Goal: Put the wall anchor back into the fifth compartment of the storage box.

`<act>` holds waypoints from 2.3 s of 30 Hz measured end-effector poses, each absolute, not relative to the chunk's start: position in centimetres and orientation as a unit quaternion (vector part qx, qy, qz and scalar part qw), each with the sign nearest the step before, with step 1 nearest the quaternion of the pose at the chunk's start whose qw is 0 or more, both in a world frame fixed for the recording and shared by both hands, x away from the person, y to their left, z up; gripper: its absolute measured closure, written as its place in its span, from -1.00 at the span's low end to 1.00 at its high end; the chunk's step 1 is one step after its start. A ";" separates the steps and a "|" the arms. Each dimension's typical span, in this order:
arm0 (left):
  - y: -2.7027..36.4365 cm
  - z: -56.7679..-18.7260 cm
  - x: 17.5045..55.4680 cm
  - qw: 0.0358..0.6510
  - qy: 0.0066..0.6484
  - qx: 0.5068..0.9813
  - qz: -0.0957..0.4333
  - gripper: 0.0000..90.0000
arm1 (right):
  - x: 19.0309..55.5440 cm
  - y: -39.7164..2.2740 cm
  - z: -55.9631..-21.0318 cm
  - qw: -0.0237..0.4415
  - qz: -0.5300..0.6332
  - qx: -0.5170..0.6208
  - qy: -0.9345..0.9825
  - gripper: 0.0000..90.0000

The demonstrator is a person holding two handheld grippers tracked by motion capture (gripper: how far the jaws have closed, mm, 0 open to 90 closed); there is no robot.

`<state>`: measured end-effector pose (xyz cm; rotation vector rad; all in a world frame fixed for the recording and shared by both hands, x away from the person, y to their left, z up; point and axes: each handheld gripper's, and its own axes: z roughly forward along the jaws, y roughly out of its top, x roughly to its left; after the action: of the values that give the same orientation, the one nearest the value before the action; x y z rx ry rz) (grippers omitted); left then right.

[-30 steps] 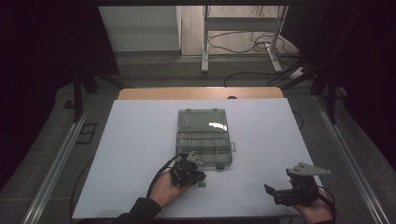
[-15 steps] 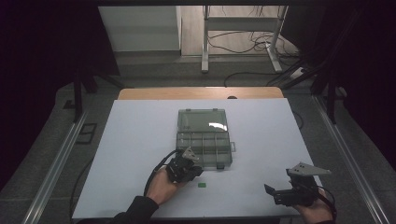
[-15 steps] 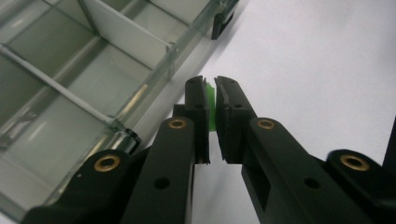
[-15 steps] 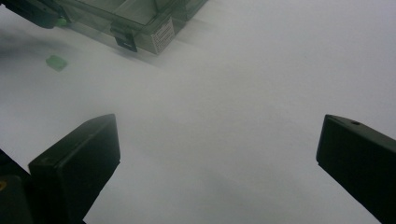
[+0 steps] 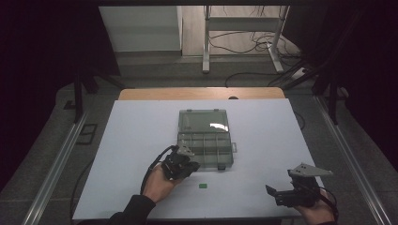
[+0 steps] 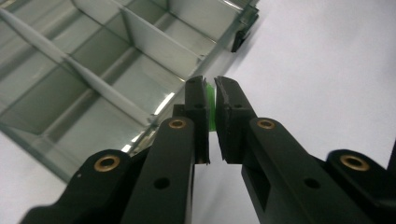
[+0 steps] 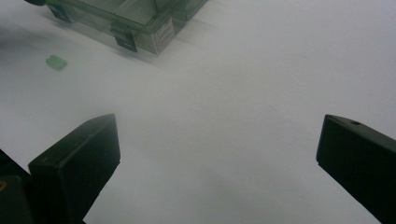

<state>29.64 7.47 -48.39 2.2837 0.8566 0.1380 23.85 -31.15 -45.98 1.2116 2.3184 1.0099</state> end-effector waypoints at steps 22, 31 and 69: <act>10.1 -47.4 30.8 0.352 0.365 0.859 0.077 0.87 | 23.9 -31.1 -46.0 0.168 0.354 0.426 0.816 -1.00; 10.7 -47.7 31.5 0.349 0.379 0.853 0.079 0.87 | 23.8 -31.1 -46.0 0.169 0.353 0.426 0.816 -1.00; 10.9 -47.6 30.9 0.367 0.380 0.846 0.068 -0.01 | 23.8 -31.1 -46.0 0.170 0.351 0.426 0.816 -0.99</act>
<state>30.87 10.89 -47.65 2.1745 0.9756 0.1757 23.79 -31.12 -45.99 1.2117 2.3179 0.9984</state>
